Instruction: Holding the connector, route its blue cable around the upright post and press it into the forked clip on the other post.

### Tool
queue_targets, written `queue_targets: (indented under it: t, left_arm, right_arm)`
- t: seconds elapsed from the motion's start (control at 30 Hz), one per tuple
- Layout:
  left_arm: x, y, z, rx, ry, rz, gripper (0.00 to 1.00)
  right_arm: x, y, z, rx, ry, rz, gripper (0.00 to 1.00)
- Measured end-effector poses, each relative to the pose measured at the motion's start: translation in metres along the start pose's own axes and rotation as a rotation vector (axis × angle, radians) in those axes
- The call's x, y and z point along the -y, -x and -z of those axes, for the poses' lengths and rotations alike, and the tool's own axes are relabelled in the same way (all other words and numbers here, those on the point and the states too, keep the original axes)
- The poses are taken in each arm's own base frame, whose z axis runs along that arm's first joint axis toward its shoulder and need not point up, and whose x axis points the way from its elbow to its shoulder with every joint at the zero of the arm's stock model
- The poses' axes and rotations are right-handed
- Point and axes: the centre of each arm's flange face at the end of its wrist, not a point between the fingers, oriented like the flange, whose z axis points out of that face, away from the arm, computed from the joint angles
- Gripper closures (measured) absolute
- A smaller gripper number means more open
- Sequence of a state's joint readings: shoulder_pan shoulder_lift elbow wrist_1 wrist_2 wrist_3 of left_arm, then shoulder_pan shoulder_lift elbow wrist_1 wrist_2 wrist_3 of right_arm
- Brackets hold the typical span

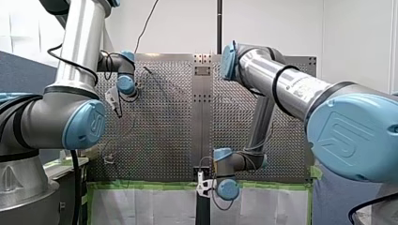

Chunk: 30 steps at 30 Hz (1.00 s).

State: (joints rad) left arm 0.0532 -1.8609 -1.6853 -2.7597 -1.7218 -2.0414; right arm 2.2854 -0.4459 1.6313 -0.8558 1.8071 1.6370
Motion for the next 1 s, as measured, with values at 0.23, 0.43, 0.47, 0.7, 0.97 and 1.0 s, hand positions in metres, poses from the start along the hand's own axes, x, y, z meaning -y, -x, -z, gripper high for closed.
queue_targets:
  t: [0.23, 0.43, 0.47, 0.7, 0.97, 1.0]
  left_arm:
    - [-0.001, 0.001, -0.001, 0.001, 0.002, 0.000, 0.00]
    - [-0.001, 0.001, 0.000, 0.000, 0.003, 0.000, 0.00]
    - [-0.001, 0.001, 0.000, 0.000, 0.003, 0.000, 0.00]
    - [-0.002, 0.001, 0.000, 0.000, 0.003, 0.000, 0.00]
    - [-0.002, 0.001, -0.001, 0.001, 0.004, 0.000, 0.00]
    - [-0.002, 0.001, -0.001, 0.001, 0.005, 0.000, 0.00]
  right_arm:
    - [-0.020, 0.032, -0.007, 0.000, 0.030, -0.019, 1.00]
    - [-0.032, 0.066, -0.005, 0.021, 0.048, -0.014, 1.00]
    - [-0.033, 0.072, -0.004, 0.028, 0.050, -0.012, 1.00]
    - [-0.040, 0.105, 0.005, 0.084, 0.055, 0.011, 1.00]
    - [-0.031, 0.090, 0.013, 0.109, 0.039, 0.048, 1.00]
    - [-0.030, 0.088, 0.016, 0.114, 0.039, 0.051, 1.00]
